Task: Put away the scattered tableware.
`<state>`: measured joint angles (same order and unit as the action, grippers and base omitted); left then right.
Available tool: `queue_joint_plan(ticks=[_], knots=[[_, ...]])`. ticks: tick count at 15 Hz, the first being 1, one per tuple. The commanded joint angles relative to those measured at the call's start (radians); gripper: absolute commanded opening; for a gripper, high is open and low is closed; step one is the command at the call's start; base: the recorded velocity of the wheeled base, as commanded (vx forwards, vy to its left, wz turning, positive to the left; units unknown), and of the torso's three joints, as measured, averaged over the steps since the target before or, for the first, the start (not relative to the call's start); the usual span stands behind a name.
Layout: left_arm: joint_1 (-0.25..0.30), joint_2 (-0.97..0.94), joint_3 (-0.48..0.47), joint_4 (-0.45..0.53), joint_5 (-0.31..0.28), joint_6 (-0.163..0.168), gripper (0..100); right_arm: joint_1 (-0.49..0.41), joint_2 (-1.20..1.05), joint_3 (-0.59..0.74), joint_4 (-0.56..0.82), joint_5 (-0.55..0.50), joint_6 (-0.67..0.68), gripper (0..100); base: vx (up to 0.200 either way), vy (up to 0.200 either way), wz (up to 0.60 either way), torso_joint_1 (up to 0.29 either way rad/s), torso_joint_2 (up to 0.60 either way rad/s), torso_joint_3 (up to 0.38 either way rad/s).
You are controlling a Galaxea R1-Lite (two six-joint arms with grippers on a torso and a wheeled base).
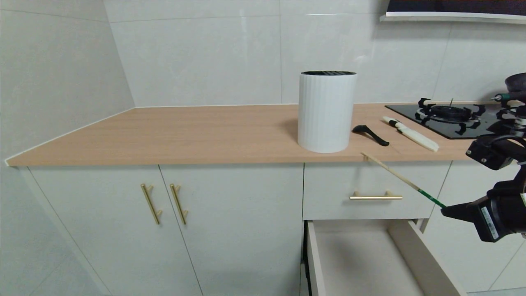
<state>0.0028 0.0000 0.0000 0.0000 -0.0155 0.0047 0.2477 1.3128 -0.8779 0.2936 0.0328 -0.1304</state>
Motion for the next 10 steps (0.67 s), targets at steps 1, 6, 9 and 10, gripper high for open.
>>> queue_joint_plan(ticks=[1, 6, 9, 10], knots=[[0.000, 0.000, 0.000, 0.000, 0.000, 0.000, 100, 0.042, -0.041, 0.039, -0.001, 0.004, -0.029, 0, 0.000, 0.000, 0.00, -0.173, 0.46, 0.310], [0.000, 0.000, 0.000, 0.000, 0.000, 0.000, 100, 0.167, -0.021, 0.146, -0.062, -0.002, -0.106, 0, 0.000, 0.000, 0.00, -0.136, 0.45, 0.313], [0.000, 0.000, 0.000, 0.000, 0.000, 0.000, 100, 0.180, 0.028, 0.172, -0.088, -0.002, -0.106, 0, 0.000, 0.000, 0.00, -0.046, 0.16, 0.121], [0.000, 0.000, 0.000, 0.000, 0.000, 0.000, 100, 0.180, 0.059, 0.172, -0.088, -0.002, -0.107, 0, 0.000, 0.000, 0.00, -0.017, 0.05, 0.041]])
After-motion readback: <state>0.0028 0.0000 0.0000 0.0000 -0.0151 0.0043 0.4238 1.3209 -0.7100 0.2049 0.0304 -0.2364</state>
